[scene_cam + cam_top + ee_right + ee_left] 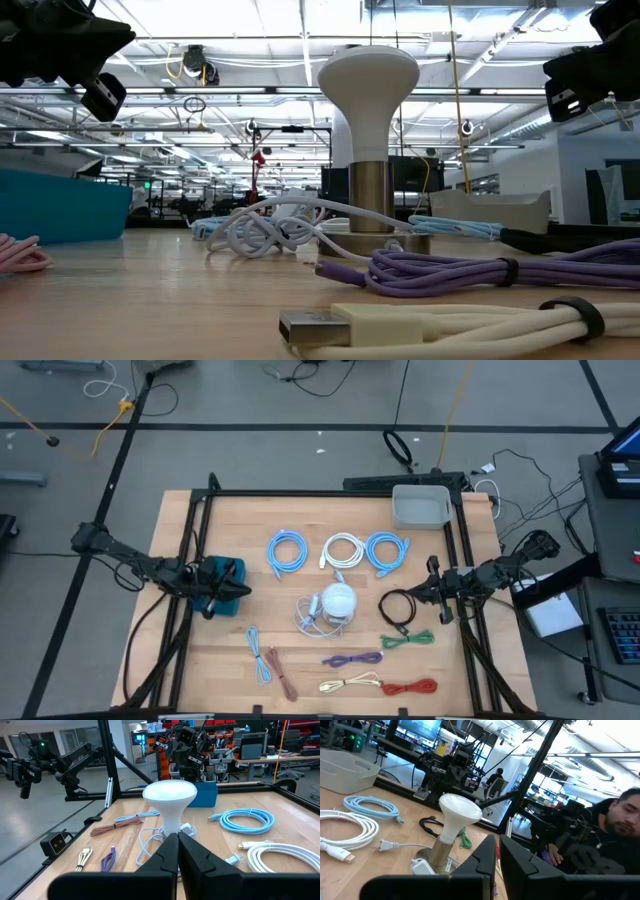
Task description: Pick & Place USB Port
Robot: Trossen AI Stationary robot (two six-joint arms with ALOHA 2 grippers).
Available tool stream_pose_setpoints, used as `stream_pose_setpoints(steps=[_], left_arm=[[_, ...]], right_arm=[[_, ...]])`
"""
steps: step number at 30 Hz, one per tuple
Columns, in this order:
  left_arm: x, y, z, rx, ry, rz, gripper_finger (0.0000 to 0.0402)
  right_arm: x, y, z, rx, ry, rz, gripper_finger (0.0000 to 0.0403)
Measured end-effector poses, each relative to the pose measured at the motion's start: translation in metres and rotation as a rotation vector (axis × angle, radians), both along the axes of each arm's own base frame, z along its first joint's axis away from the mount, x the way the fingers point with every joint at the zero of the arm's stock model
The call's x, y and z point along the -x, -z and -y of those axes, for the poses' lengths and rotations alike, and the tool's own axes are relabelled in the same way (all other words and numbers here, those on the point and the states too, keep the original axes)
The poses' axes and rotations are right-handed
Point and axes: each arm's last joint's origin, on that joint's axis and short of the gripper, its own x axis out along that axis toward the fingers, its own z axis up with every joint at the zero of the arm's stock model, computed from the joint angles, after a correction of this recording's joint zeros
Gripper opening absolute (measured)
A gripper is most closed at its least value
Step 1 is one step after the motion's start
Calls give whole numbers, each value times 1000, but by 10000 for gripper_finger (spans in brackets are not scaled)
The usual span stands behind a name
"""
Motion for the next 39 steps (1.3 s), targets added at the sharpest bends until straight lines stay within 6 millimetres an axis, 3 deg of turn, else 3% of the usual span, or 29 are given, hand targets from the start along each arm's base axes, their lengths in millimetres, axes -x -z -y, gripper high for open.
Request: stream_pose_setpoints(steps=[27,39], left_arm=[[0,0,0,-2,0,1,26],[0,0,0,-10,-15,5,26]], right_arm=[[0,0,0,0,0,1,0],[1,-16,0,-85,2,145,0]])
